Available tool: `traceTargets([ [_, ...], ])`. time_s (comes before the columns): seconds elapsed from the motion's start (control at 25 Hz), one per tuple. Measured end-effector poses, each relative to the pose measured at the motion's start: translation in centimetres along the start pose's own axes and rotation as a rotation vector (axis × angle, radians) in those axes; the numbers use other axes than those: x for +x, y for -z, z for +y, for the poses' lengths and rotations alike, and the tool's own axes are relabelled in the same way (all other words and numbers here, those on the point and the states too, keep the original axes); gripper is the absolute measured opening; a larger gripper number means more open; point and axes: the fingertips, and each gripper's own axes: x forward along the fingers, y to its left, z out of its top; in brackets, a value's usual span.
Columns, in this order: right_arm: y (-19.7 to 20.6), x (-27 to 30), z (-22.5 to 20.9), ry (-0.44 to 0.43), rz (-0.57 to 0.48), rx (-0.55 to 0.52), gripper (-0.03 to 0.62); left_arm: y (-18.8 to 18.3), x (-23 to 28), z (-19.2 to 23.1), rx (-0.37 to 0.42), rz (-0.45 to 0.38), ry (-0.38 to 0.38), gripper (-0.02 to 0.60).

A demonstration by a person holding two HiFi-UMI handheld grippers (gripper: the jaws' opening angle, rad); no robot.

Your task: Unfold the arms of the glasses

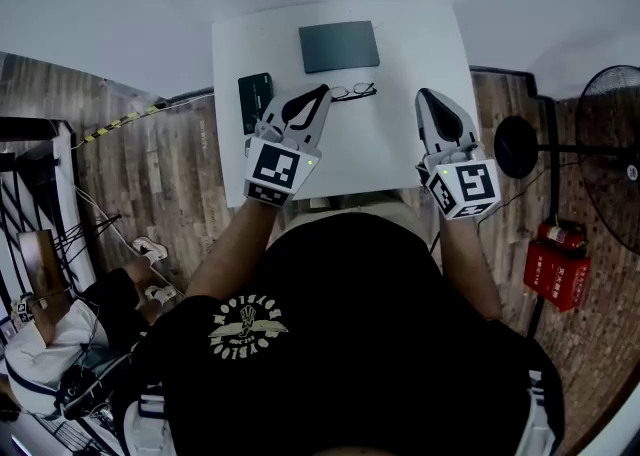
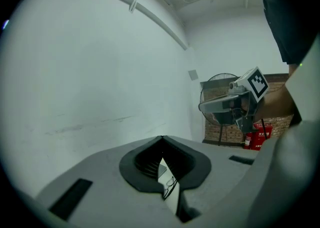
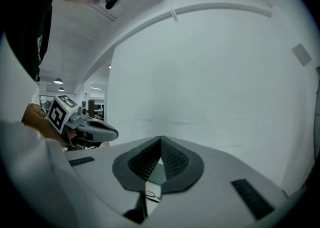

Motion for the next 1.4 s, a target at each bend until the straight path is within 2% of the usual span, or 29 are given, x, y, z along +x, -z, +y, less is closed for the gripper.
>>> traceTargets([
  [0.2, 0.3, 3.1, -1.7, -0.051, 0.015, 0.004, 0.000, 1.5, 2.7, 1.2, 0.034, 0.104, -0.026, 0.006],
  [0.36, 1.1, 4.4, -3.6, -0.063, 0.033, 0.009, 0.000, 3.8, 5.8, 0.3, 0.051, 0.183, 0.011, 0.006],
  [0.52, 2.6, 4.9, -5.9, -0.056, 0.056, 0.028, 0.000, 6.6, 8.8, -0.6, 0.033, 0.239, 0.043, 0.006],
  [0.96, 6.7, 3.3, -10.5, -0.013, 0.119, 0.067, 0.000, 14.5, 14.0, -2.4, 0.127, 0.420, 0.077, 0.008],
  [1.16, 8.2, 2.5, -11.8, -0.001, 0.141, 0.089, 0.000, 17.9, 15.7, -3.2, 0.141, 0.509, 0.094, 0.008],
  [1.4, 9.6, 1.7, -13.5, 0.013, 0.153, 0.106, -0.001, 21.3, 17.4, -3.8, 0.214, 0.610, 0.100, 0.008],
])
